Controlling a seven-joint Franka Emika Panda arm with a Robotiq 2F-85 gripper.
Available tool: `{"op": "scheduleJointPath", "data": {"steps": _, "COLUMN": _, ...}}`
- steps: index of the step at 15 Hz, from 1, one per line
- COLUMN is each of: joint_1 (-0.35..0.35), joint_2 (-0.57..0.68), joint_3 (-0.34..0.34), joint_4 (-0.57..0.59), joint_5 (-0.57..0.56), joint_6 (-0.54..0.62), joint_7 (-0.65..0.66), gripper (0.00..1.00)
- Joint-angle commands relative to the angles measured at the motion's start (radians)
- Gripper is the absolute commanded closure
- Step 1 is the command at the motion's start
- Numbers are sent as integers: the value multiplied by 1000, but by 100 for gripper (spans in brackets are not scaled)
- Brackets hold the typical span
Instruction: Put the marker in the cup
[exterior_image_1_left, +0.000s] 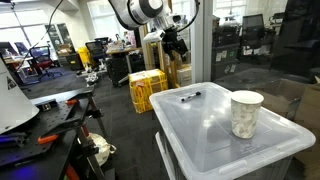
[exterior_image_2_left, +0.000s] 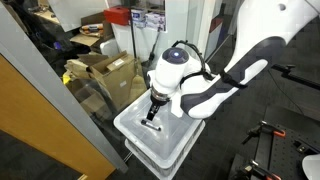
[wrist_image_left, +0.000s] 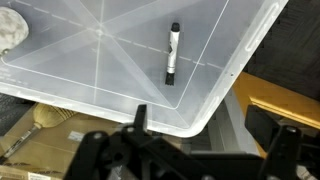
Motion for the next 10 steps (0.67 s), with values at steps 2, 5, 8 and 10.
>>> {"op": "scheduleJointPath", "data": {"steps": 2, "joint_1": 111, "joint_2": 92, "joint_3": -109, "joint_4": 78, "joint_5": 124, "joint_6": 19, "joint_7": -65, "gripper": 0}}
{"op": "scheduleJointPath", "data": {"steps": 5, "joint_1": 137, "joint_2": 140, "joint_3": -133, "joint_4": 102, "joint_5": 179, "joint_6": 32, "joint_7": -99, "gripper": 0}}
{"op": "scheduleJointPath", "data": {"steps": 8, "joint_1": 138, "joint_2": 184, "joint_3": -133, "joint_4": 126, "joint_5": 213, "joint_6": 44, "joint_7": -140, "gripper": 0}}
{"op": "scheduleJointPath", "data": {"steps": 10, "joint_1": 133, "joint_2": 211, "joint_3": -129, "joint_4": 143, "joint_5": 233, "joint_6": 46, "joint_7": -162, "gripper": 0}}
